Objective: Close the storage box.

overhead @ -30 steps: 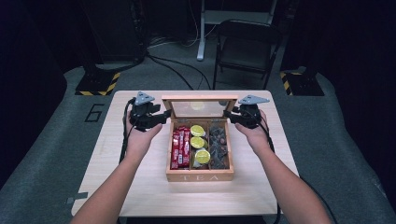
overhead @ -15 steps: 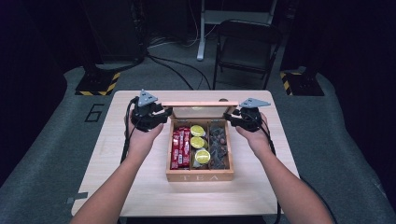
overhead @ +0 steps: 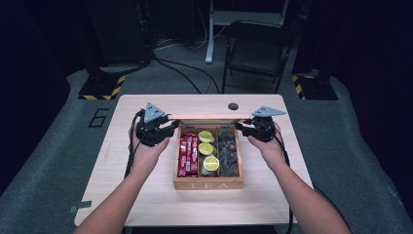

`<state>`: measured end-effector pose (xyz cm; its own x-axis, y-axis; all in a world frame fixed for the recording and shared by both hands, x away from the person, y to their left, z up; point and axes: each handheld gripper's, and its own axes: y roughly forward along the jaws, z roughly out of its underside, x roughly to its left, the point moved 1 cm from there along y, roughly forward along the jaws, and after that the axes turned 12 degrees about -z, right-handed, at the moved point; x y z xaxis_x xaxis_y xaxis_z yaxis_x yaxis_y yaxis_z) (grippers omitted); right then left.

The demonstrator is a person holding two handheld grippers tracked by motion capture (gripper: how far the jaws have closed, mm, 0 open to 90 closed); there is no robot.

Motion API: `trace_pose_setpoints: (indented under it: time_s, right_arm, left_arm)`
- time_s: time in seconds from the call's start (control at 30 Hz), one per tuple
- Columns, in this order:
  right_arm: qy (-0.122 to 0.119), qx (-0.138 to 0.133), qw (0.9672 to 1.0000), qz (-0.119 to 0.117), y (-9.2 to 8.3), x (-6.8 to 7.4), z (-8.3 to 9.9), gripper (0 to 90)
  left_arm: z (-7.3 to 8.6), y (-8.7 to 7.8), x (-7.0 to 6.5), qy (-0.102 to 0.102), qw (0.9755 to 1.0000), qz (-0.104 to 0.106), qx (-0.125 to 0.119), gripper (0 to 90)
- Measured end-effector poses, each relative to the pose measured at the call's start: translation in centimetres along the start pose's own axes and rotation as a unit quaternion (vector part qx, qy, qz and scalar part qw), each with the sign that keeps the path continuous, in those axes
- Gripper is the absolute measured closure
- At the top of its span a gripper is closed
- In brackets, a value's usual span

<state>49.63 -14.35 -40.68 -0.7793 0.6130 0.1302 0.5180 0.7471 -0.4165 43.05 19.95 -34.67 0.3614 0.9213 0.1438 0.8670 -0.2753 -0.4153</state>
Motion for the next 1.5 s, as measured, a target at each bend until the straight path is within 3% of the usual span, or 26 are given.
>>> trace_pose_setpoints:
  time_s: [0.23, 0.7, 1.0, 1.13, 1.33, 1.5]
  right_arm:
    - [0.005, -0.005, 0.9999, -0.016, -1.3, 1.1, 0.1, 55.0]
    - [-0.022, 0.002, 0.9992, -0.032, -3.7, 3.7, 1.7, 52.4]
    - [-0.033, -0.004, 0.9986, -0.041, -5.0, 5.4, 2.8, 51.4]
    - [-0.038, -0.002, 0.9984, -0.043, -5.4, 6.2, 3.8, 50.7]
    - [-0.041, -0.007, 0.9981, -0.046, -5.9, 7.1, 4.8, 49.9]
    - [-0.042, -0.010, 0.9978, -0.049, -6.5, 7.9, 5.1, 48.4]
  left_arm:
    - [1.1, -0.5, -0.4, -0.006, 1.0000, 0.005, 0.000, 60.6]
    - [3.3, -1.5, -0.9, -0.004, 0.9997, 0.021, 0.009, 60.3]
    - [5.6, -2.1, -1.6, 0.003, 0.9996, 0.027, 0.012, 60.2]
    - [6.8, -2.2, -1.9, -0.009, 0.9993, 0.033, 0.013, 59.7]
    - [8.0, -2.8, -2.3, -0.002, 0.9991, 0.040, 0.011, 59.6]
    - [8.7, -3.5, -2.7, 0.024, 0.9986, 0.045, 0.011, 56.7]
